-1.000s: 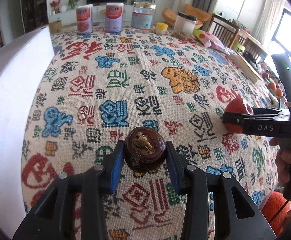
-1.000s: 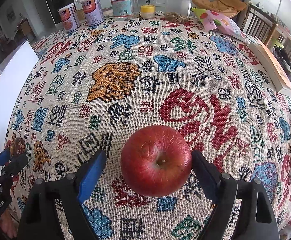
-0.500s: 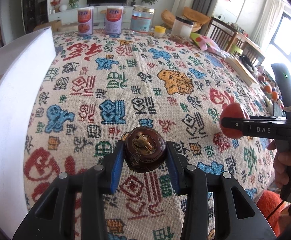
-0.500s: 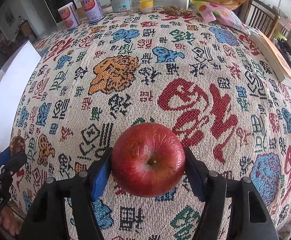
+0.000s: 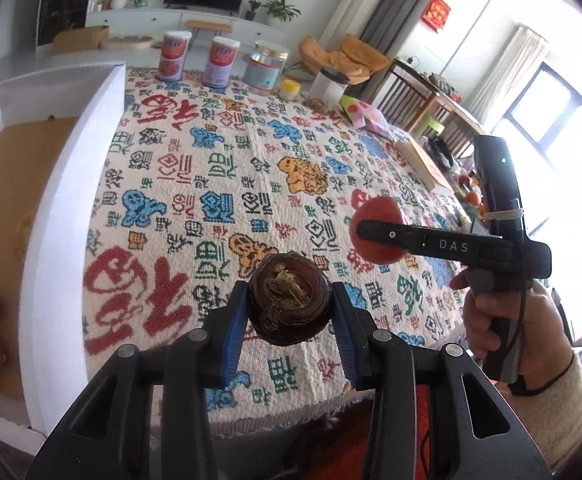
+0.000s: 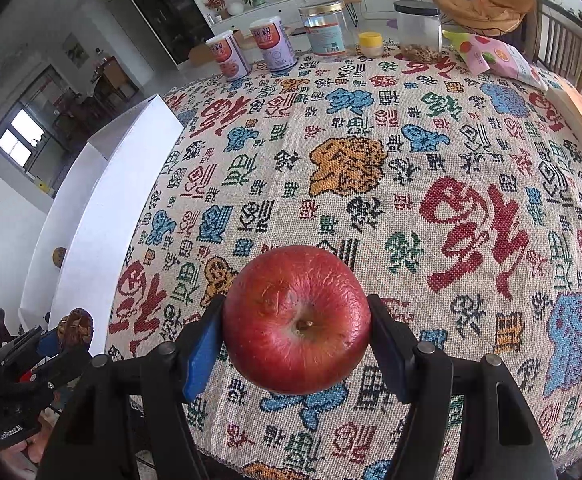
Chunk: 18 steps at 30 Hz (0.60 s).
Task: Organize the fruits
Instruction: 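Carry the apple with the right gripper while the left carries the dried fruit over the box, then open both grippers to drop the apple and dried fruit into the white box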
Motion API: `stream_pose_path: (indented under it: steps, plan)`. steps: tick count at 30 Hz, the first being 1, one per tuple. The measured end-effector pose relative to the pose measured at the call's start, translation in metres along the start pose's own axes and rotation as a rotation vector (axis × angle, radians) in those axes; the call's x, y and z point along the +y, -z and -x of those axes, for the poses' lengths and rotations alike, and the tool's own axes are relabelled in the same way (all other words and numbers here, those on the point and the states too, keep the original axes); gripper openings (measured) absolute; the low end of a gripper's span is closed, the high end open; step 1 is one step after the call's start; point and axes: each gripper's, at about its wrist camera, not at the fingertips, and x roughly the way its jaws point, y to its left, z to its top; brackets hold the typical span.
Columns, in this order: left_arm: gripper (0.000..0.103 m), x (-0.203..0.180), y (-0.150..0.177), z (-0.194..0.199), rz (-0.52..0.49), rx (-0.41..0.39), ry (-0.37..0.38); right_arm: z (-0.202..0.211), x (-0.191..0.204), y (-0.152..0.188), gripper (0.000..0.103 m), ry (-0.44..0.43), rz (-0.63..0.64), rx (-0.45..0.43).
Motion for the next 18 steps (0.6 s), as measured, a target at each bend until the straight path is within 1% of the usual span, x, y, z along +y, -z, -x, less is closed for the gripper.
stream_pose_path:
  steps: [2, 4, 7, 8, 10, 12, 15, 16, 18]
  plan:
    - [0.041, 0.015, -0.005, 0.037, 0.033, -0.041, 0.010, 0.005, 0.023, -0.002, 0.067, -0.033, 0.040, -0.011]
    - [0.041, 0.038, -0.013, 0.077, 0.075, -0.113, -0.026, 0.012, 0.053, -0.007, 0.067, -0.073, 0.088, -0.028]
    - [0.041, 0.089, -0.025, 0.123, 0.180, -0.211, -0.132, 0.017, 0.105, -0.020, 0.067, -0.147, 0.169, -0.048]
    - [0.041, 0.106, -0.030, 0.130, 0.206, -0.232, -0.174, 0.016, 0.125, -0.026, 0.067, -0.173, 0.196, -0.052]
    - [0.041, 0.146, -0.041, 0.132, 0.259, -0.240, -0.270, 0.013, 0.169, -0.037, 0.067, -0.225, 0.259, -0.060]
    - [0.041, 0.186, -0.051, 0.118, 0.320, -0.202, -0.331, 0.005, 0.214, -0.049, 0.068, -0.270, 0.328, -0.069]
    - [0.041, 0.238, -0.062, 0.079, 0.376, -0.105, -0.401, -0.017, 0.278, -0.058, 0.068, -0.319, 0.440, -0.051]
    - [0.041, 0.252, -0.066, 0.064, 0.378, -0.062, -0.426, -0.027, 0.297, -0.057, 0.068, -0.335, 0.481, -0.022]
    - [0.041, 0.275, -0.067, 0.040, 0.388, 0.009, -0.453, -0.052, 0.331, -0.047, 0.068, -0.357, 0.558, 0.063]
